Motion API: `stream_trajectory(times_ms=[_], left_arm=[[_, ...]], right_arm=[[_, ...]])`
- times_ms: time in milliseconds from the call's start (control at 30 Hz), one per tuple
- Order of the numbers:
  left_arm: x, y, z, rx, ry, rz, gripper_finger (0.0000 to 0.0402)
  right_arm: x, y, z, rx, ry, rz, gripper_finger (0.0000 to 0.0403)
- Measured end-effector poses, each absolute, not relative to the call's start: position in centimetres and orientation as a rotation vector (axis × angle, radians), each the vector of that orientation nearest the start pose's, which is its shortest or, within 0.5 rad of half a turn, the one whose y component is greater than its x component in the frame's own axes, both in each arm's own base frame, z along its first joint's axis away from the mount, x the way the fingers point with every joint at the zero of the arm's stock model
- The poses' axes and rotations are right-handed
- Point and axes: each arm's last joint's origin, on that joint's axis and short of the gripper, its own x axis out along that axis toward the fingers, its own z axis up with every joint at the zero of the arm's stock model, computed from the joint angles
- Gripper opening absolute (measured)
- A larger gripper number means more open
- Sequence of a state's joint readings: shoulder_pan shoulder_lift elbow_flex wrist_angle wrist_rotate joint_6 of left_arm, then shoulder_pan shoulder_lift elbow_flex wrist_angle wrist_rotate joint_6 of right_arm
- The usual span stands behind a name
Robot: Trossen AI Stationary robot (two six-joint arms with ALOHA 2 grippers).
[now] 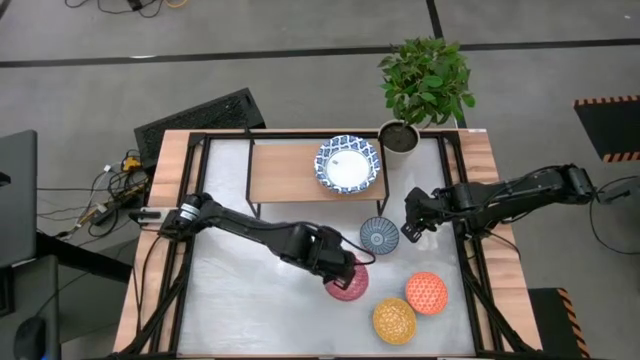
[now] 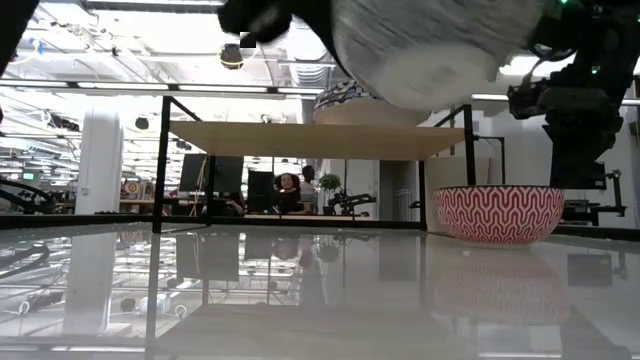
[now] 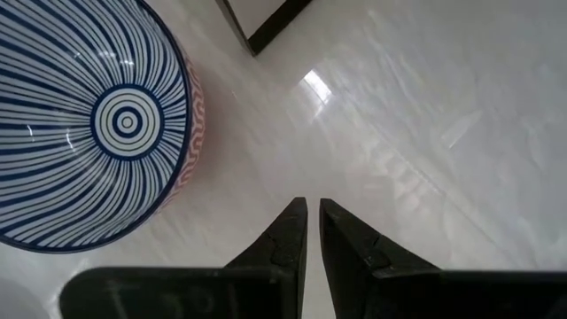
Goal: Place and stack bowls onto a shelf
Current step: Put the red patterned bowl on the shelf
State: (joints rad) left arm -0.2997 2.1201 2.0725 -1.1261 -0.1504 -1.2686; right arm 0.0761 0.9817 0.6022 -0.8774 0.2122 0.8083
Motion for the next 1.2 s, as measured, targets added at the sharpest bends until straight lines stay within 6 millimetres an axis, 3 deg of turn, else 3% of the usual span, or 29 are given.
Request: stream_trajectory(times_ms=[233,600,933,1200], left_arm=[[40.2,-10.3,35.5,-0.788,1.008,0.679,0.0002],[33.4,-4.5,41.4,-0.755,0.828,0.861,0.0003],[30.8,3.6,43.9,-0.615,0.823,0.889,0.0004],[28.5,9.7,44.6,-0.581,0.870,0.907,0.0004]], right_arm=[[15.3,0.6,19.7,0.468,1.126,-0.570,0.0063],[15.3,0.6,19.7,0.435,1.132,-0.545,0.0063],[15.4,0.6,19.7,0.526,1.098,-0.602,0.0063],[15.4,0.6,19.7,0.553,1.091,-0.620,0.0063]])
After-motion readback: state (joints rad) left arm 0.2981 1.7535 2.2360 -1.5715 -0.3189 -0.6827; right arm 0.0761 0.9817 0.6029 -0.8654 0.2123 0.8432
